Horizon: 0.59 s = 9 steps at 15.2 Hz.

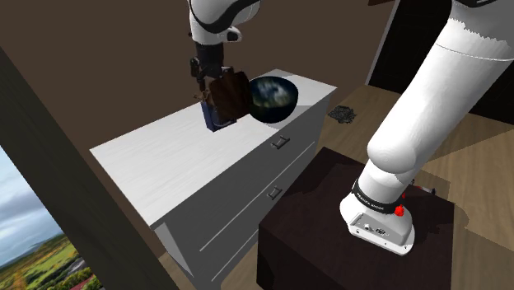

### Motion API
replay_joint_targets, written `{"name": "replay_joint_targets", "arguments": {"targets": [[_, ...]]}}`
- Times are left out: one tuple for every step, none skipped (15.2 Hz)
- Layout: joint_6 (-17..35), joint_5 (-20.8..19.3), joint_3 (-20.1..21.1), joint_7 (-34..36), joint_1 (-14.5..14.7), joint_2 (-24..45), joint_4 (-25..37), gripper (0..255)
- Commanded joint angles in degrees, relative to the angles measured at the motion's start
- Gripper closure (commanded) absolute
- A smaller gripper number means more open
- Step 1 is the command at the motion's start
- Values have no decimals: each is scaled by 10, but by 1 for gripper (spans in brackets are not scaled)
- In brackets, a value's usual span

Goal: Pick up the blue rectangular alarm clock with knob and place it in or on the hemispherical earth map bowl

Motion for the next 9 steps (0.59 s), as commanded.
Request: {"name": "replay_joint_targets", "arguments": {"targets": [[-7, -8, 2, 24, 0, 24, 0, 0], [1, -9, 2, 25, 0, 26, -5, 0], [8, -10, 2, 26, 1, 29, -10, 0], [15, -12, 2, 27, 1, 32, -15, 0], [23, -14, 2, 28, 1, 35, -19, 0], [30, -15, 2, 29, 1, 38, -24, 0], [42, -18, 2, 31, 2, 43, -31, 0], [42, -18, 2, 31, 1, 43, -31, 0], [42, -18, 2, 31, 1, 43, -31, 0]]}}
